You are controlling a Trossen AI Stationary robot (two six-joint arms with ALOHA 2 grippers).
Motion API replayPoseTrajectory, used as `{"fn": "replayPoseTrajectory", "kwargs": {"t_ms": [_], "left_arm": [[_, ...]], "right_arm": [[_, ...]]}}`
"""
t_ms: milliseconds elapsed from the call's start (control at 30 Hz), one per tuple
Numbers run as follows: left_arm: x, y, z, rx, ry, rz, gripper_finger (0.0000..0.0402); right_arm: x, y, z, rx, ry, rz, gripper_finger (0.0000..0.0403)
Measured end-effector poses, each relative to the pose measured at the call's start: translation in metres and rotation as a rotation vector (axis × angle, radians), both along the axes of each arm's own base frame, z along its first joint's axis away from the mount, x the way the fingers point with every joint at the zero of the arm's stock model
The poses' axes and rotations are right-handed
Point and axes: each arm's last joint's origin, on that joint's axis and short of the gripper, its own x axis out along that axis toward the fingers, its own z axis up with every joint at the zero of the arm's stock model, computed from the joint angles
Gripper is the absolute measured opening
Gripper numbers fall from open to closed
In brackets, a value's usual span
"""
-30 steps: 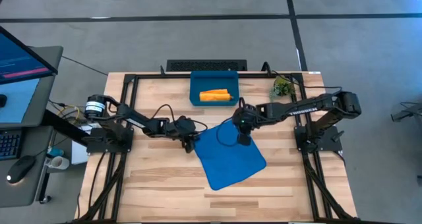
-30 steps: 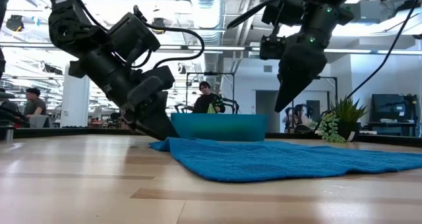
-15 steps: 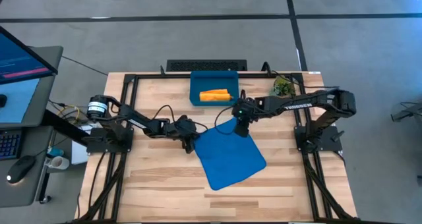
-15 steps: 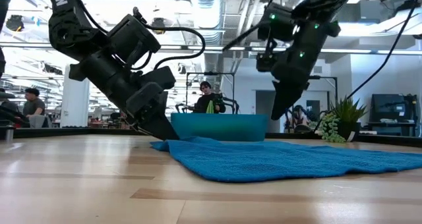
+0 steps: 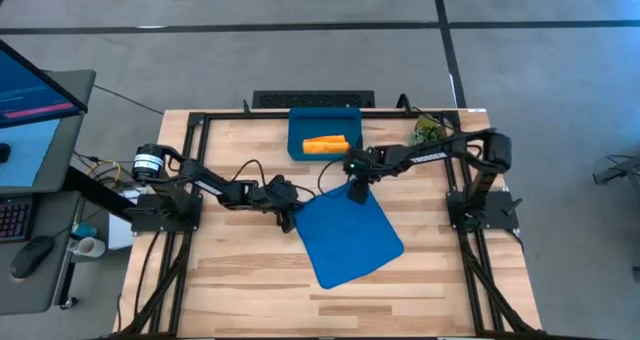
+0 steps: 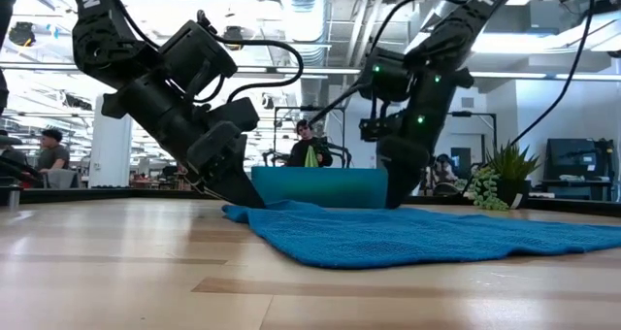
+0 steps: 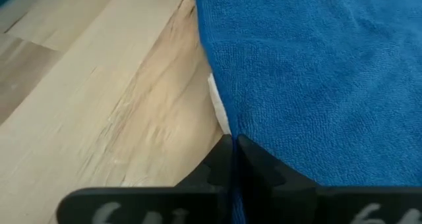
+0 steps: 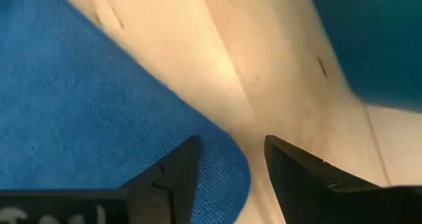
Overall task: Roll microfiber towels into tight, uniform cylinder then place into a basket
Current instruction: Fold the blue microfiber towel
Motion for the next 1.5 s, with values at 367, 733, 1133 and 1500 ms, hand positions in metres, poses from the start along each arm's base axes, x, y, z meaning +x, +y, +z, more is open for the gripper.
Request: {"fn": "replayPoseTrajectory", "kwargs": {"t_ms": [367, 733, 1133, 1500], "left_arm": [[0.0, 0.002, 0.0, 0.007, 0.0, 0.01, 0.0004], [0.0, 0.014, 0.003, 0.024, -0.016, 0.046, 0.0004], [-0.001, 0.02, 0.04, 0.285, 0.109, -0.07, 0.0004], [0.026, 0.027, 0.089, 0.486, 0.131, -0.062, 0.0004]], "right_arm": [[0.004, 0.001, -0.012, 0.064, 0.015, 0.015, 0.0132], [-0.002, 0.027, 0.004, 0.118, 0.023, 0.05, 0.0017], [-0.009, 0.069, 0.04, -0.018, -0.045, 0.026, 0.001], [-0.02, 0.08, 0.066, -0.341, -0.104, -0.083, 0.0003]]}}
